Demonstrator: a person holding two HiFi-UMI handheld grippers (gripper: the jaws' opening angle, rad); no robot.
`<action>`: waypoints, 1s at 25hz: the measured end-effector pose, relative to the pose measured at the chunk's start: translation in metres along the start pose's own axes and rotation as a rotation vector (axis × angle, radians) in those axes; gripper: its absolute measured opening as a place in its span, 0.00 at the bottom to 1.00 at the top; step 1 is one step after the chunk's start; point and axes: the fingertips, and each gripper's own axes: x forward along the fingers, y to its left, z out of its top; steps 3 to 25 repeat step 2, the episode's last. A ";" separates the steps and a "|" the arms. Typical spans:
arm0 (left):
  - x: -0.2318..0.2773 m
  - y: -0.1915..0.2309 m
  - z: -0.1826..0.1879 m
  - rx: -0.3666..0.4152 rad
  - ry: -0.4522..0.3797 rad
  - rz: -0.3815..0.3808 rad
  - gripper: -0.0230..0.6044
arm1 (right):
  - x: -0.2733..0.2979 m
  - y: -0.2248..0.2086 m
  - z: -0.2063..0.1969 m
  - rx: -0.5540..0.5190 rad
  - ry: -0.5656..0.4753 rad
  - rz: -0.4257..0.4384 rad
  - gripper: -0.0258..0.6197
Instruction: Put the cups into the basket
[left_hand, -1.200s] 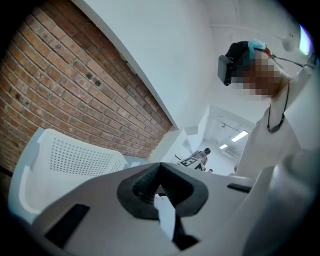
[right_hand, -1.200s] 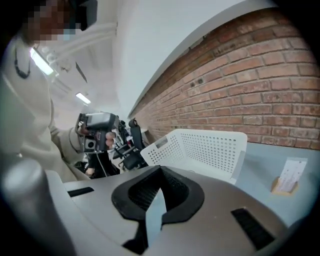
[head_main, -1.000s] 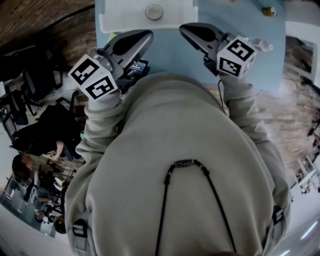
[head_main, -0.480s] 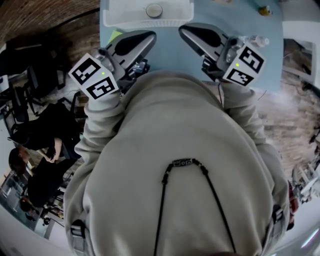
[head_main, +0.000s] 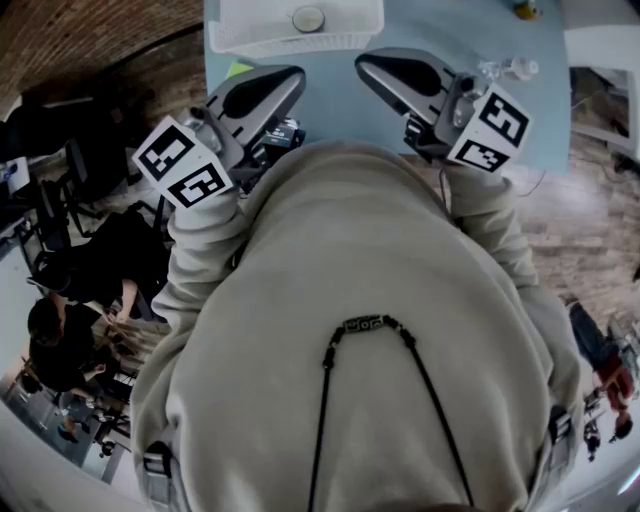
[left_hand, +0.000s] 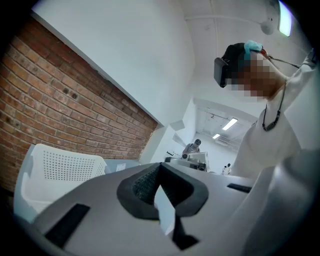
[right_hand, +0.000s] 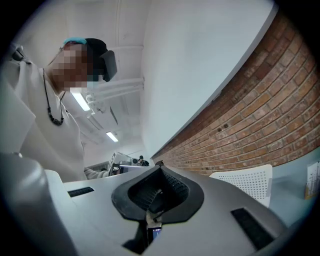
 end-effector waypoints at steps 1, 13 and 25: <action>0.000 -0.002 -0.001 0.001 0.001 -0.003 0.03 | -0.002 0.002 -0.002 0.002 0.002 -0.001 0.06; 0.000 -0.004 -0.002 0.001 0.001 -0.006 0.03 | -0.004 0.004 -0.003 0.004 0.003 -0.003 0.06; 0.000 -0.004 -0.002 0.001 0.001 -0.006 0.03 | -0.004 0.004 -0.003 0.004 0.003 -0.003 0.06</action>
